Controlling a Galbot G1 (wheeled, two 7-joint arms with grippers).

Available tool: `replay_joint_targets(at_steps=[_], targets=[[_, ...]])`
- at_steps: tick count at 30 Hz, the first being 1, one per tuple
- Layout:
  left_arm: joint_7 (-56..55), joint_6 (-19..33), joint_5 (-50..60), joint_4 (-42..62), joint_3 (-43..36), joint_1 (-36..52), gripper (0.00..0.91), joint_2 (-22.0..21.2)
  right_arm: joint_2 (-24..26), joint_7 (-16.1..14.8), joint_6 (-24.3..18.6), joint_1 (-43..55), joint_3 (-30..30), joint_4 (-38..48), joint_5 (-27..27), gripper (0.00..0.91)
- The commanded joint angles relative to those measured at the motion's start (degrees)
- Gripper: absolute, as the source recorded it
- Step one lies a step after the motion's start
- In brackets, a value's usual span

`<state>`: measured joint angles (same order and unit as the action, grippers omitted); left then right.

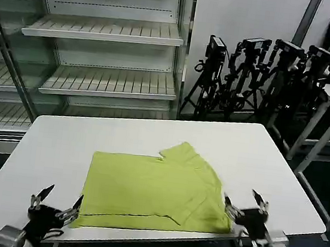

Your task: Fold and organize the clothes.

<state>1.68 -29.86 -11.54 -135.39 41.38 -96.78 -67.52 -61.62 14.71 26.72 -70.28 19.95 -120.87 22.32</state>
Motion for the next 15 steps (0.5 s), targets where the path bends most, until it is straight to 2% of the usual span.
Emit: replay_joint_targets(at_steps=[1, 3, 7, 11, 15], targets=[[-0.34, -0.64, -3.43, 12.62, -4.61, 16.01, 0.907, 7.23, -4.66, 3.83, 3.25, 25.74, -14.8, 14.57, 0.63, 0.907], [-0.4, -1.22, -4.64, 16.8, -6.43, 20.88, 0.907, 9.63, -8.07, 3.83, 3.32, 30.76, -17.8, 21.93, 0.64, 0.907], [-0.24, -2.52, -6.0, 22.61, -8.98, 26.86, 0.907, 11.88, -11.19, 2.81, 3.76, 37.25, -19.79, 29.67, 0.31, 0.907], [0.51, -3.2, -7.36, 27.22, -12.16, 33.59, 0.907, 12.26, -14.96, 1.38, 4.22, 43.14, -20.73, 39.52, 0.29, 0.907], [2.05, -3.25, -8.21, 32.27, -14.53, 37.82, 0.907, 12.66, -16.8, 1.76, 4.27, 44.61, -20.77, 44.77, 0.69, 0.907]])
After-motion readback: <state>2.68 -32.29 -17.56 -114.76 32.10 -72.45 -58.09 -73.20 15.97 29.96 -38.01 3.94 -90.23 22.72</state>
